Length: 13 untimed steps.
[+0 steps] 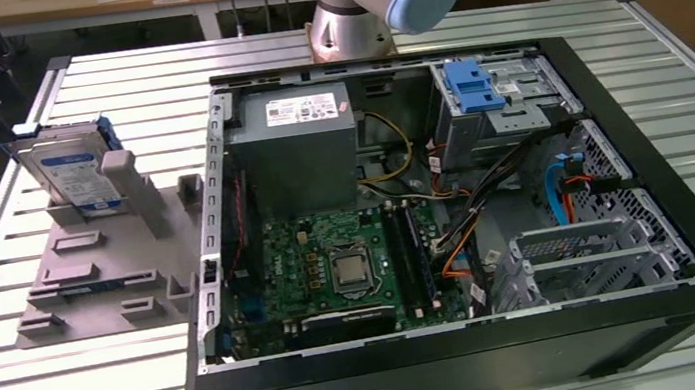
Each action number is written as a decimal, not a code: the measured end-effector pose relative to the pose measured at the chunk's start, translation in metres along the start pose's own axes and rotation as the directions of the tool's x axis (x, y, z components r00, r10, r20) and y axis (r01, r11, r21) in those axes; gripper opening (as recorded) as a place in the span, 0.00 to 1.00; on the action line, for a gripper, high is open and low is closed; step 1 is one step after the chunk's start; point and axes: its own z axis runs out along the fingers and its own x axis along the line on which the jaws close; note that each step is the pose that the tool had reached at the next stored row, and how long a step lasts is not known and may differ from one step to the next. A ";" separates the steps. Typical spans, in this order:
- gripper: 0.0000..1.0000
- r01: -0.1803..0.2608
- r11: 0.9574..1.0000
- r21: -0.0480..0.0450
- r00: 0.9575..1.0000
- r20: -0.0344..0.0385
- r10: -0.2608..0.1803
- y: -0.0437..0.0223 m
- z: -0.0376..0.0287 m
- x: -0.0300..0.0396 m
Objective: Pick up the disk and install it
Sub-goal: 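Pick up the disk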
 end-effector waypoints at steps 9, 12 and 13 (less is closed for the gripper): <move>0.65 -0.002 1.000 0.000 1.000 0.000 0.002 0.0004 0.0063 -0.0044; 0.65 -0.012 1.000 0.000 1.000 0.000 0.012 0.0001 0.0097 -0.0080; 0.65 -0.013 1.000 0.000 1.000 0.000 0.013 0.0003 0.0107 -0.0083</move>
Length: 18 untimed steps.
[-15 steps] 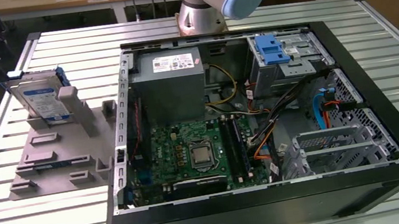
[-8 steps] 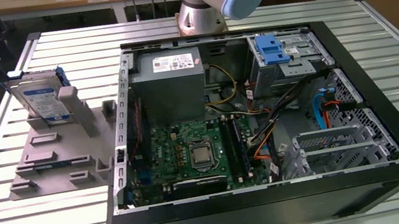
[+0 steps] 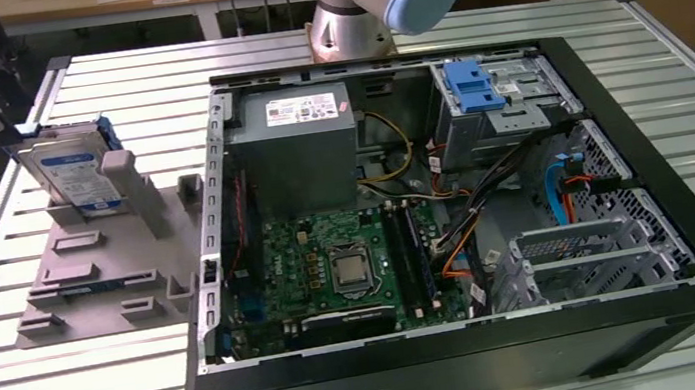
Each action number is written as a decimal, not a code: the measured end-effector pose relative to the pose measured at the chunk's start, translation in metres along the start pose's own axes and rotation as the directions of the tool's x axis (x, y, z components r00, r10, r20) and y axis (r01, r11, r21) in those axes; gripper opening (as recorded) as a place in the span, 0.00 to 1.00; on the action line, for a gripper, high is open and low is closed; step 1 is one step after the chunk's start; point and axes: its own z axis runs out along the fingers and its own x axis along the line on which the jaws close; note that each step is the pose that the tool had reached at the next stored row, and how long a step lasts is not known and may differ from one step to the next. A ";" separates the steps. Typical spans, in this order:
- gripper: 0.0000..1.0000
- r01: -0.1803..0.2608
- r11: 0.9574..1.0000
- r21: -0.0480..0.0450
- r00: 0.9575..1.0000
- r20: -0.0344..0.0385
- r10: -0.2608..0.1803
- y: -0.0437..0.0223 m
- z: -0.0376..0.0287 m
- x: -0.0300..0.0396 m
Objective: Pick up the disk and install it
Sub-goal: 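Pick up the disk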
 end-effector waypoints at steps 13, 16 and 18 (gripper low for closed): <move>0.65 -0.002 1.000 0.000 1.000 0.000 0.002 0.0033 0.0127 -0.0020; 0.65 -0.003 1.000 0.000 1.000 0.000 0.003 0.0042 0.0131 -0.0023; 0.65 -0.006 1.000 0.000 1.000 0.000 0.006 0.0068 0.0142 -0.0028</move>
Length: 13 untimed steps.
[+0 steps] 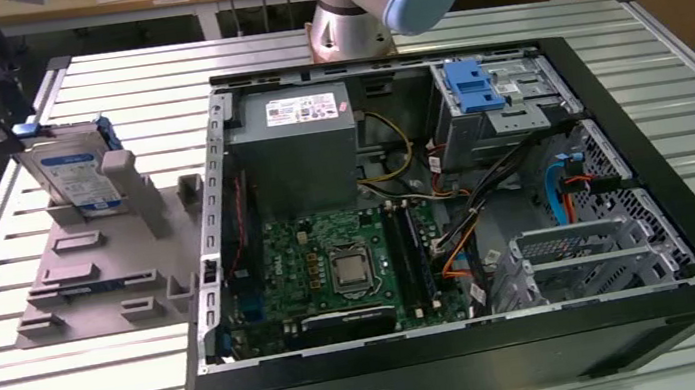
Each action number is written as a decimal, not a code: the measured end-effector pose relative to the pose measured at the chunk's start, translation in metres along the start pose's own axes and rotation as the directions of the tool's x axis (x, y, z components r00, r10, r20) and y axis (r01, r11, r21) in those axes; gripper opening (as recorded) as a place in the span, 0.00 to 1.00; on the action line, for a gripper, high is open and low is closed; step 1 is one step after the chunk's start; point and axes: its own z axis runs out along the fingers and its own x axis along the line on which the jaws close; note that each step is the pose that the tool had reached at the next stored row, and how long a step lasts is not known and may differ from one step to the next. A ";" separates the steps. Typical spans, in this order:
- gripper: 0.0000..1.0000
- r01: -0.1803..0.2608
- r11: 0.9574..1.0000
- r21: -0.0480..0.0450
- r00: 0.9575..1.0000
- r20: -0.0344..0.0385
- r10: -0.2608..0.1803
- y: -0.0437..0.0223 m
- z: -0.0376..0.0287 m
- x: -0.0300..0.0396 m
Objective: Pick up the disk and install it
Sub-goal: 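Pick up the disk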
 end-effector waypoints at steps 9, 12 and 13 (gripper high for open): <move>0.65 -0.037 0.999 0.001 0.999 0.001 0.037 0.0022 0.0131 -0.0018; 0.63 -0.037 0.999 0.000 0.999 0.001 0.037 0.0022 0.0132 -0.0018; 0.56 -0.037 0.999 0.000 0.999 0.001 0.037 0.0022 0.0132 -0.0018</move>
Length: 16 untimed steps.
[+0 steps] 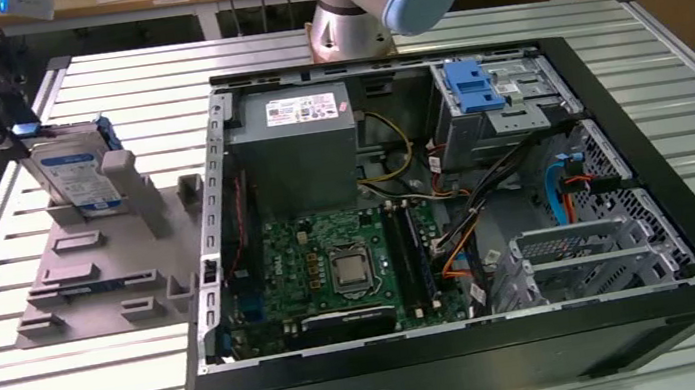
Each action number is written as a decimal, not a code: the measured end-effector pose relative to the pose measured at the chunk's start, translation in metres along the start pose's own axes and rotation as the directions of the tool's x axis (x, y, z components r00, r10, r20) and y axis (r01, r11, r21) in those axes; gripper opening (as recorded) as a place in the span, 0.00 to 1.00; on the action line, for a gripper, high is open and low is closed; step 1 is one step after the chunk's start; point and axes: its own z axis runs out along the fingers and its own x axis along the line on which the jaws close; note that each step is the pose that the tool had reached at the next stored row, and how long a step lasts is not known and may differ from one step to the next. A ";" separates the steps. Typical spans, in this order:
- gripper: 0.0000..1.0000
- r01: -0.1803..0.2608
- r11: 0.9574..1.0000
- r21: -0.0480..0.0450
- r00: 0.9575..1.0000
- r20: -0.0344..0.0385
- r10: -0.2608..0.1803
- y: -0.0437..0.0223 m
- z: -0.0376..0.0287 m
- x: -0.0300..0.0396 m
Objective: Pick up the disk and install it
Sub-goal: 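Pick up the disk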
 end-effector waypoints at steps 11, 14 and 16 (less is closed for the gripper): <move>0.56 0.000 1.000 0.001 1.000 0.014 0.000 -0.0003 0.0110 -0.0030; 0.56 0.000 1.000 0.001 1.000 0.015 0.000 -0.0005 0.0144 -0.0029; 0.55 0.000 1.000 0.001 1.000 0.015 0.000 -0.0005 0.0159 -0.0029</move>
